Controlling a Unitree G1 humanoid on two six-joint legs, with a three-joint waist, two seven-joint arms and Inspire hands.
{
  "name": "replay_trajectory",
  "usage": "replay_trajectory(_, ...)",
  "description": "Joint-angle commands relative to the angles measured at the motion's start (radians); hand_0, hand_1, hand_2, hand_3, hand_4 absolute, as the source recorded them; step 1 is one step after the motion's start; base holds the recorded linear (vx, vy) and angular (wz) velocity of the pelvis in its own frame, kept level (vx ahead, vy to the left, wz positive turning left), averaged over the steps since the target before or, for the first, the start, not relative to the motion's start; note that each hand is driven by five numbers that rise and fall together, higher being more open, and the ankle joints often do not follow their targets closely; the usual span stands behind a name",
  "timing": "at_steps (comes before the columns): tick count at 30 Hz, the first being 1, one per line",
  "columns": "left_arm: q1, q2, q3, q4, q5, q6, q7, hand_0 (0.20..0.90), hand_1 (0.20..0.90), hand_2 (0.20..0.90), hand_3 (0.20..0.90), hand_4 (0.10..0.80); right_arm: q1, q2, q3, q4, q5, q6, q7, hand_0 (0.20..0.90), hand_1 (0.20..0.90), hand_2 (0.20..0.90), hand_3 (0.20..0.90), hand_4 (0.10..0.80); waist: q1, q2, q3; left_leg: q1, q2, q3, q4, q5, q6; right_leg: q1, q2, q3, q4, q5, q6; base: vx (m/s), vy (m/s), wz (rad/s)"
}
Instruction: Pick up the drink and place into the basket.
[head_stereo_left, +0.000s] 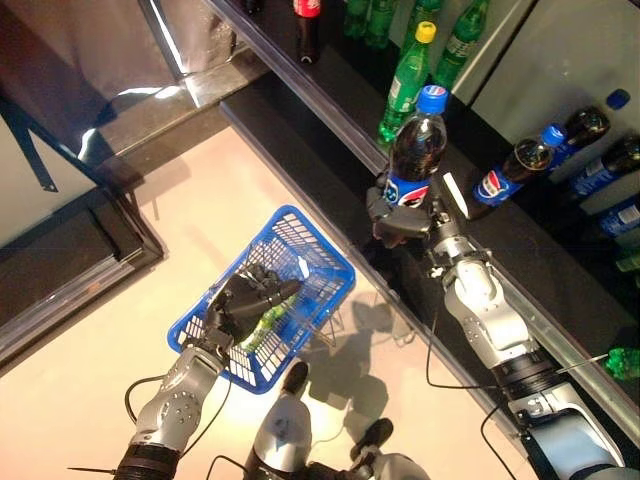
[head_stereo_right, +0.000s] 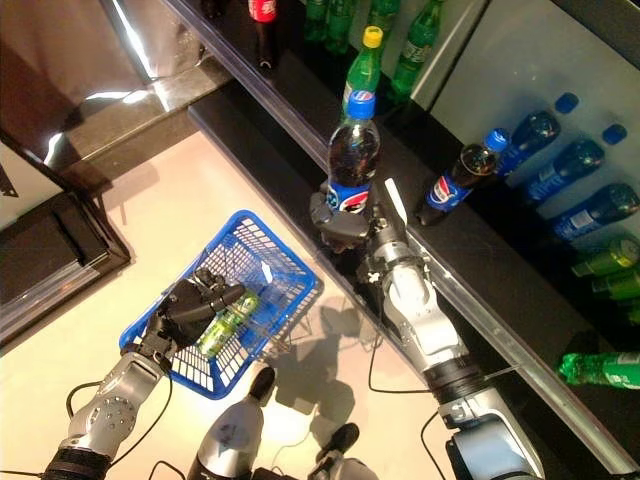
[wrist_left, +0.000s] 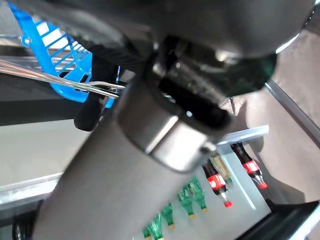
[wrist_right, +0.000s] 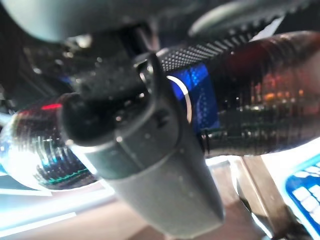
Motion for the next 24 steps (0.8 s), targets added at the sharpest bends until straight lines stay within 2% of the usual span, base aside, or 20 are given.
replay_trajectory(1,-0.059,0.035,-0.059,-0.352,-0.12,-0.172,-0.244,0.3,0.3,0.3,0.2,0.1,0.001,0.026,0.081,-0.149,-0.007,-0.168,-0.001,0.3,0.3,0.3,0.2,0.1,-0.002,-0.027,-0.403,0.013,-0.005,0.029,-0.049,-0.019,-0.005,-0.01,-0.06,-0.022,0.045,-0.009,0.061,0.0,0.0,0.0)
replay_trajectory(24,-0.092,0.005,-0.099,-0.544,-0.186,-0.183,-0.338,0.3,0.3,0.3,0.2,0.1,0.017,0.097,0.254,-0.084,-0.086,-0.124,0.042,0.3,0.3,0.3,0.2,0.1,0.022,-0.032,-0.415,0.004,-0.01,0.002,-0.049,-0.012,-0.007,-0.01,-0.049,-0.016,0.052,-0.025,0.06,0.001,-0.001,0.01)
